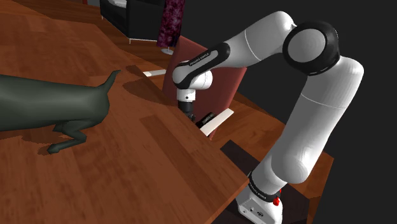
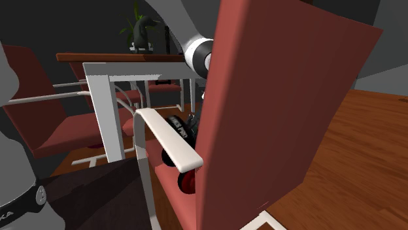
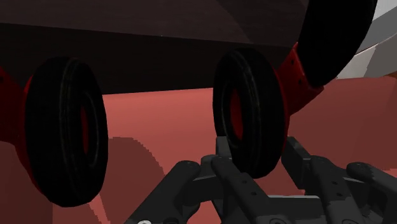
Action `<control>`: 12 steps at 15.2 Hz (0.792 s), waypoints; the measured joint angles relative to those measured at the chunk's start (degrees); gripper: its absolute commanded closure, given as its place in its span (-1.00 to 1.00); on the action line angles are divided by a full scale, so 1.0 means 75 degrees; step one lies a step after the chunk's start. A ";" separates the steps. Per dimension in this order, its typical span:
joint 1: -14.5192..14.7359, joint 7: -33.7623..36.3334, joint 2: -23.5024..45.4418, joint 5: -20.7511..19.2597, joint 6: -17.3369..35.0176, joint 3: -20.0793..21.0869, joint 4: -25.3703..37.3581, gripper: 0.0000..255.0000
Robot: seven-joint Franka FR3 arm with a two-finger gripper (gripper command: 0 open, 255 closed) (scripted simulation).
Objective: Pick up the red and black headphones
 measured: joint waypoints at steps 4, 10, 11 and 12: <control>-0.0008 0.0085 -0.0304 -0.0051 -0.0331 -0.0015 0.0036 1.00; -0.0024 0.0222 -0.0745 -0.0129 -0.0899 -0.0038 0.0180 1.00; -0.0021 0.0248 -0.0807 -0.0133 -0.0976 -0.0036 0.0198 1.00; -0.0018 0.0274 -0.0861 -0.0138 -0.1053 -0.0033 0.0224 1.00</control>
